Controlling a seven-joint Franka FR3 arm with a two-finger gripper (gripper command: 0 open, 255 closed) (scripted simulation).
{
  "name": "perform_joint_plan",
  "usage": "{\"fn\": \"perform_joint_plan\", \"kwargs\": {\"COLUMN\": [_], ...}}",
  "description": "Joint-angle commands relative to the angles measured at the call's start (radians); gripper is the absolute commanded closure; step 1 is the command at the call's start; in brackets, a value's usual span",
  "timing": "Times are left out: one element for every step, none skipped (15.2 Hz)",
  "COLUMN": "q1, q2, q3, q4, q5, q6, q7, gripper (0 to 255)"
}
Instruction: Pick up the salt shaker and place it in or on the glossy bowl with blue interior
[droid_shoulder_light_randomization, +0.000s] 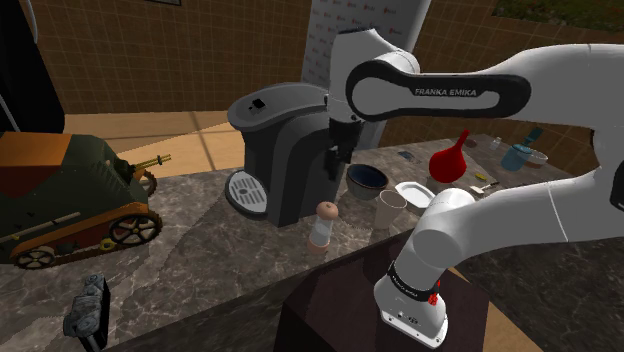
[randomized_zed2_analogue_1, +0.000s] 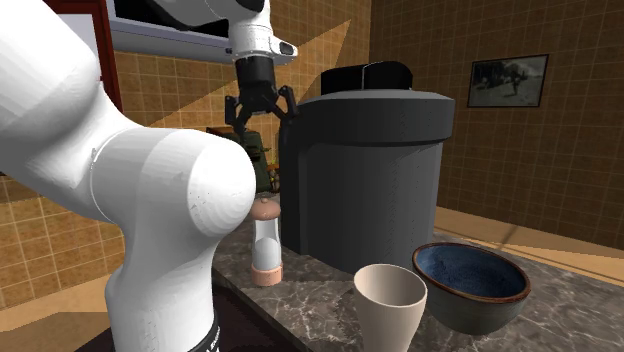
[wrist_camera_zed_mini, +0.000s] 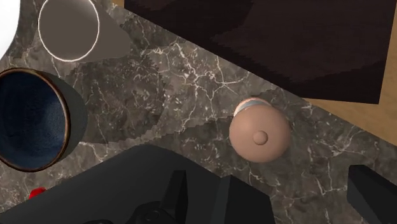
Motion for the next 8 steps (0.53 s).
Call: {"fn": "perform_joint_plan", "kwargs": {"q1": [0.006, 0.007, 0.008, 0.008, 0.008, 0.008, 0.007, 0.006], "q2": [0.020, 0.035, 0.052, 0.070, 0.091, 0.113, 0.137, 0.153], "q3": [0.030, 0.043, 0.057, 0.070, 0.084, 0.098, 0.112, 0.120], "q4": [-0.048, -0.070, -0.092, -0.112, -0.132, -0.150, -0.167, -0.177], "q5": [0.002, 0.000, -0.001, -0.003, -0.005, -0.007, -0.011, -0.013], "q6": [0.046, 0.072, 0.099, 0.126, 0.154, 0.183, 0.212, 0.230], "q7": [0.029, 0.042, 0.055, 0.069, 0.083, 0.097, 0.113, 0.122], "gripper": [0, 0, 0, 0, 0, 0, 0, 0]}}
